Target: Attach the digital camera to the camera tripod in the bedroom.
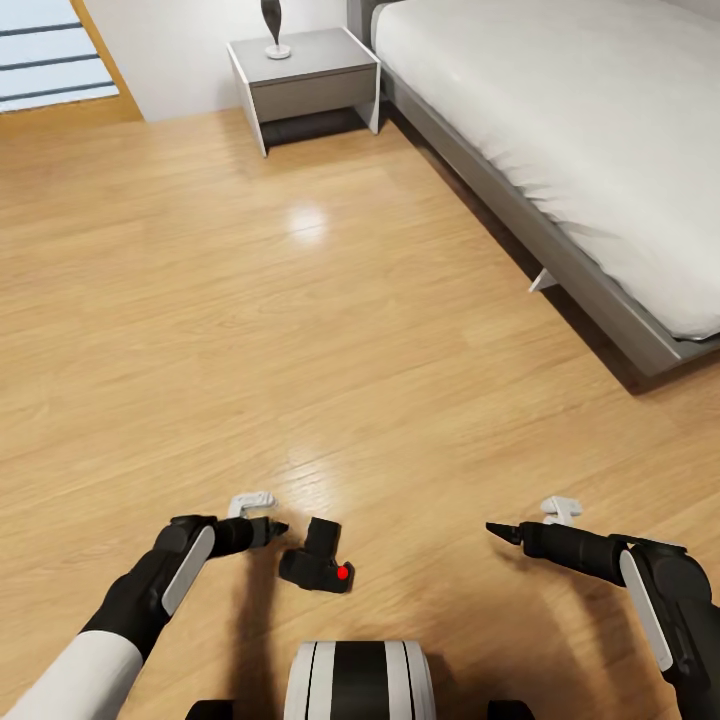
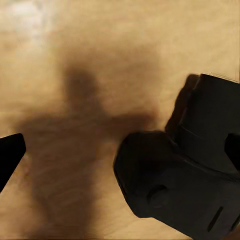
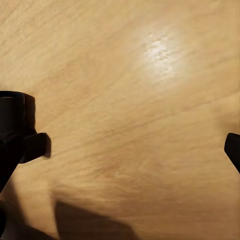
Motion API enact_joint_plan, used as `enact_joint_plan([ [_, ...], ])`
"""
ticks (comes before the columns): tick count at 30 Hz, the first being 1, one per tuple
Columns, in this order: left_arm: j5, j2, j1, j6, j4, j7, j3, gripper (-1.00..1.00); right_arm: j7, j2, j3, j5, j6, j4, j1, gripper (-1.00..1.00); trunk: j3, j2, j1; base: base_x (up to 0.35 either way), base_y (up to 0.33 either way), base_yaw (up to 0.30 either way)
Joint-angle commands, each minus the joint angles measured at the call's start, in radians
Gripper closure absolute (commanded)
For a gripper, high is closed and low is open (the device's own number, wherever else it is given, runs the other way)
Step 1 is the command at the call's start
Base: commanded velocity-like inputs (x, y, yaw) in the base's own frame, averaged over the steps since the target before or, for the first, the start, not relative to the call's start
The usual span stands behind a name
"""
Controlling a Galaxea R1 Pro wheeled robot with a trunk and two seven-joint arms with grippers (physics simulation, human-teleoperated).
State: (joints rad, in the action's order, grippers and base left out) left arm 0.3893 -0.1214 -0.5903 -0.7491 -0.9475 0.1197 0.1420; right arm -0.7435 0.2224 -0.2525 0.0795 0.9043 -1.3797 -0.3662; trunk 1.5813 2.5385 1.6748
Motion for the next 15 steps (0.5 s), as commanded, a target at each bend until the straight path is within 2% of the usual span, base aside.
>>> enact_joint_plan([
  [1, -0.002, -0.015, 0.000, -0.003, -0.019, 0.005, 0.002, -1.00, 0.002, 0.000, -0.001, 0.008, 0.008, 0.000, 0.000, -1.00, 0.001, 0.000, 0.000, 0.000, 0.000, 0.000],
  [6, 0.000, -0.081, 0.000, -0.004, -0.110, 0.035, 0.009, -1.00, 0.002, 0.000, -0.001, 0.008, 0.007, 0.000, 0.000, -1.00, 0.001, 0.000, 0.000, 0.000, 0.000, 0.000],
  [9, 0.000, -0.109, 0.000, -0.002, -0.143, 0.060, 0.033, -1.00, 0.003, 0.000, -0.001, 0.008, 0.007, 0.000, 0.000, -1.00, 0.001, 0.000, 0.000, 0.000, 0.000, 0.000],
  [15, -0.003, -0.123, 0.000, -0.001, -0.144, 0.065, 0.063, -1.00, 0.001, 0.000, -0.001, 0.008, 0.007, -0.001, 0.000, -1.00, 0.001, 0.000, 0.000, 0.000, 0.000, 0.000],
])
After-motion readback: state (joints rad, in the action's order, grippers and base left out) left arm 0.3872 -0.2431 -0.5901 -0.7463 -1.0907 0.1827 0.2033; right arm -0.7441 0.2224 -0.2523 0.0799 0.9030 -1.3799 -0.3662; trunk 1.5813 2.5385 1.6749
